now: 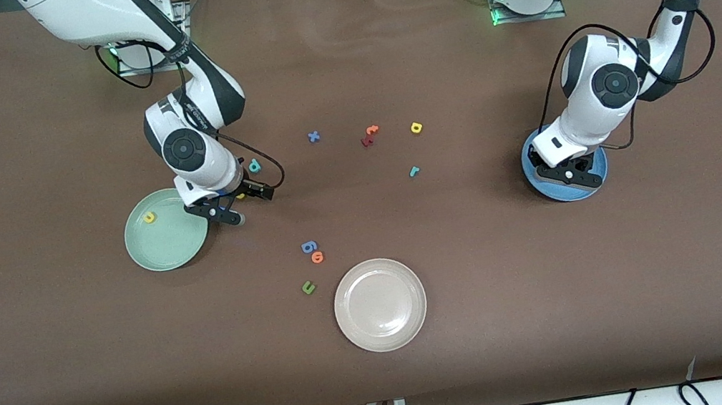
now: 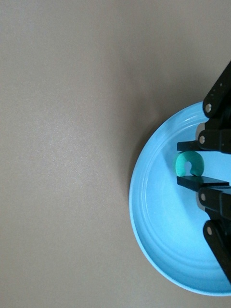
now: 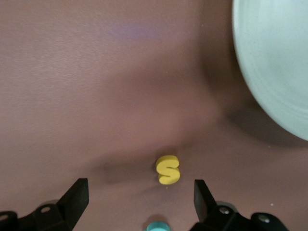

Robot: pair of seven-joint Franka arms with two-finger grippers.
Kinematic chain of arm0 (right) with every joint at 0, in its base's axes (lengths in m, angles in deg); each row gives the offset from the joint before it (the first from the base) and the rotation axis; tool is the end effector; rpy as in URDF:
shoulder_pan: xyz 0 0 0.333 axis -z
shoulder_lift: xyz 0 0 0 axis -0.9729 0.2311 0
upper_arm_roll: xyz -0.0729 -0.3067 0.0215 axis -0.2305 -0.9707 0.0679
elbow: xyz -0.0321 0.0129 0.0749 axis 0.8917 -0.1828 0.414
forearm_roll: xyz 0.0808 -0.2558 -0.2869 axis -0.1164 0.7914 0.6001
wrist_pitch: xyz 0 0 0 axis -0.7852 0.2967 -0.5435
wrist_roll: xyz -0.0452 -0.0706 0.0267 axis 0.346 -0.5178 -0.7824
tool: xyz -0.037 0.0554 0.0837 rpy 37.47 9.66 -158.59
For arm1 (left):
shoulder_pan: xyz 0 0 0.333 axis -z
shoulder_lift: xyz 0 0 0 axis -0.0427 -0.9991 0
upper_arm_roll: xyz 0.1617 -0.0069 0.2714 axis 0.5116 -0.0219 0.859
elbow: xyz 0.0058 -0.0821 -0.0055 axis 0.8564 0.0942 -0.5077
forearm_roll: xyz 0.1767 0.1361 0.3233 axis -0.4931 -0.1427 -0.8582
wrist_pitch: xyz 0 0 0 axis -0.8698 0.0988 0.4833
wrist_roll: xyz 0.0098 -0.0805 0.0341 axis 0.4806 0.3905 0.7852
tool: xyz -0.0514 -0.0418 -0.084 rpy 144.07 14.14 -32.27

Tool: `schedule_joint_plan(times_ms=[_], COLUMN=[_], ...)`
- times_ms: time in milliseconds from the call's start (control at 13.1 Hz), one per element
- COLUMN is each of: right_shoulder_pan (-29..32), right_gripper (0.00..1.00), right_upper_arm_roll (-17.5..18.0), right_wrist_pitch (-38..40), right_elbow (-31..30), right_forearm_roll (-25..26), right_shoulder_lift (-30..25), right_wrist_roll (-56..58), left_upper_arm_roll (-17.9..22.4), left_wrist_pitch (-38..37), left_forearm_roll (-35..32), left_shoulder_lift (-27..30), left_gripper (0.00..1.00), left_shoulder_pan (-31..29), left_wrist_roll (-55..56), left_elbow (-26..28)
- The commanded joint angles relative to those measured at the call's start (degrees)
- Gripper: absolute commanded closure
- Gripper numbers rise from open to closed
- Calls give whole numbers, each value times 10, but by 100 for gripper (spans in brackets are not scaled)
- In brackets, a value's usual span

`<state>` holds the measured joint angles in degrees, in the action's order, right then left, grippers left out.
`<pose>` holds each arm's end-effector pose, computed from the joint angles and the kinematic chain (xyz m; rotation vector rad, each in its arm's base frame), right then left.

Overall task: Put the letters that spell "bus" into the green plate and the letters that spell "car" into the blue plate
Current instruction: 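Grasp the yellow s with the right gripper while the left gripper returns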

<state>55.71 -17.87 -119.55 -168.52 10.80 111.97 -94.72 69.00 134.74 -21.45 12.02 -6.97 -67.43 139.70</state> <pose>0.4938 0.2593 0.1811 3.0513 -0.6348 -0.1859 0.5309 -0.0899 0.2181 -3.0648 0.6101 -0.0397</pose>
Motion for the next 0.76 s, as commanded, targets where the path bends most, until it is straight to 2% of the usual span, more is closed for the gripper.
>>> schedule_joint_plan(times_ms=[0,76,153,458,687], right_shoulder_pan=[1,1,1,1,2], right_gripper=[4,5,9,16,23], right_upper_arm_roll=[-1,-4,-6,-19,-21], right_wrist_pitch=[-17,-16,-16,-18,-23], right_elbow=[-15,-16,-16,-16,-16], right_forearm_roll=[0,1,1,2,2], right_shoulder_lift=[1,1,1,2,7], right_wrist_roll=[-5,-4,-4,21,29], left_upper_arm_roll=[-4,-4,-4,-5,-47], left_wrist_pitch=[18,15,14,13,13], left_forearm_roll=[7,7,8,9,15], left_shoulder_lift=[23,22,23,23,16], left_gripper=[74,7,0,0,0], left_shoulder_pan=[-16,-22,-23,-18,1], left_wrist_roll=[-41,-54,-51,-45,24], left_elbow=[29,25,24,21,8])
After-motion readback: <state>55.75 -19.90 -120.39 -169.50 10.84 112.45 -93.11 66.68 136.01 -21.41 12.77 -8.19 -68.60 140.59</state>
